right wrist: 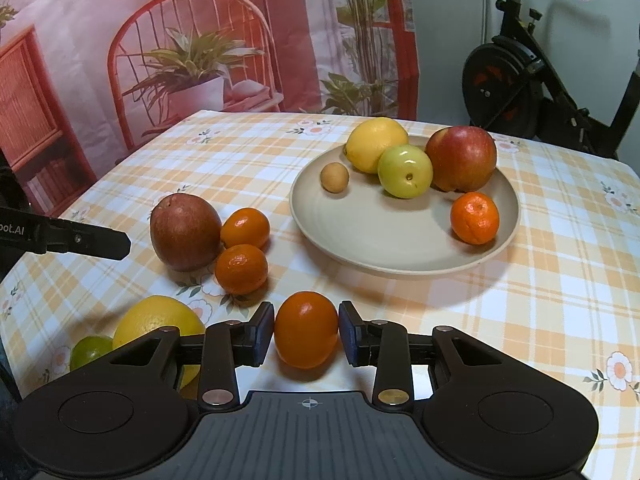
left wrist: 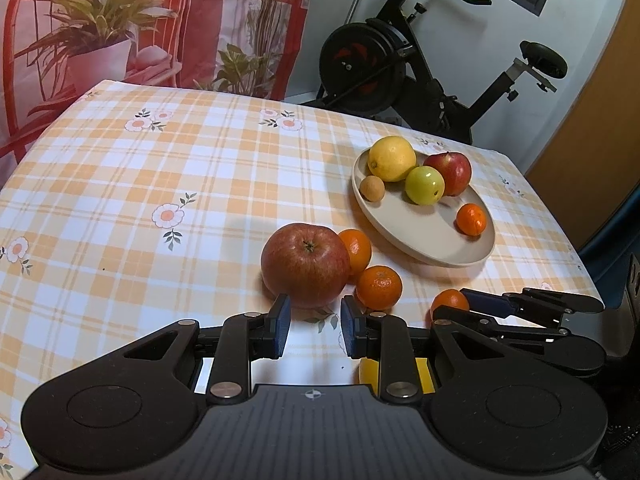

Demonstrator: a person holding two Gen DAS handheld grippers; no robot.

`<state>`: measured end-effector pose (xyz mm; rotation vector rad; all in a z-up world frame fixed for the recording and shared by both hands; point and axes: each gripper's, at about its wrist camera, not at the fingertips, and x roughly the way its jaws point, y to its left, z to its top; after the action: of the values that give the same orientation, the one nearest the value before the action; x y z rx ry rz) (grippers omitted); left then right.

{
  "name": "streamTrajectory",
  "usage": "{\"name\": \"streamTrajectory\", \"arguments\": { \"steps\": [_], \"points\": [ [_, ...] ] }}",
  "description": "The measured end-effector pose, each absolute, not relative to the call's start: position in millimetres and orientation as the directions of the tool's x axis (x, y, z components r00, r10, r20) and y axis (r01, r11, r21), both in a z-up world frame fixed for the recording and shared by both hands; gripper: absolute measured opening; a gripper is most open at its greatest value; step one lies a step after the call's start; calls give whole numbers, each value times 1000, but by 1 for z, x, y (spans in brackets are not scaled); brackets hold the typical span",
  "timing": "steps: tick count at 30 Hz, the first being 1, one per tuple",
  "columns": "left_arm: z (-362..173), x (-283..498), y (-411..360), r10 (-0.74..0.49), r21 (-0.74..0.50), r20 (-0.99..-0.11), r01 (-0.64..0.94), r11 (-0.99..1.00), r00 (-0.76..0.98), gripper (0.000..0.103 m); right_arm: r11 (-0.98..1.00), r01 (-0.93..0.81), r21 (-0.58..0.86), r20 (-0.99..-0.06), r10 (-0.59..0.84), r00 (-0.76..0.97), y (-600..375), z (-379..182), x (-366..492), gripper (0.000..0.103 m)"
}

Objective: Organize fruits
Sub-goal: 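Move the left tool to the green apple while the right tool holds the tangerine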

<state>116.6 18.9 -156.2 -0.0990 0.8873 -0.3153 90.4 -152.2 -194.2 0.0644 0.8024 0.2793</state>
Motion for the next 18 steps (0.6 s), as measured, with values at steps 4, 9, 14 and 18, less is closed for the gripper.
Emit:
{"name": "streamTrajectory", "arguments": {
  "steps": [4,9,14,18],
  "points": [
    [-157,116,18,-311,-215,-746,229,949,588,29,960,-222,168,-702,275,658,-152,-195,91,33],
    [-158,114,17,-312,-217,-748,229,949,586,29,958,-223,180,-705,284,650,-152,-198,92,33],
    [-157,110,18,-317,-222,-751,230,947,579,29,958,-222,184,-703,286,651,-153,-199,91,32],
    [-158,101,21,-333,-235,-758,241,941,561,39,957,-220,188,-696,288,658,-155,-197,89,32]
  ]
}}
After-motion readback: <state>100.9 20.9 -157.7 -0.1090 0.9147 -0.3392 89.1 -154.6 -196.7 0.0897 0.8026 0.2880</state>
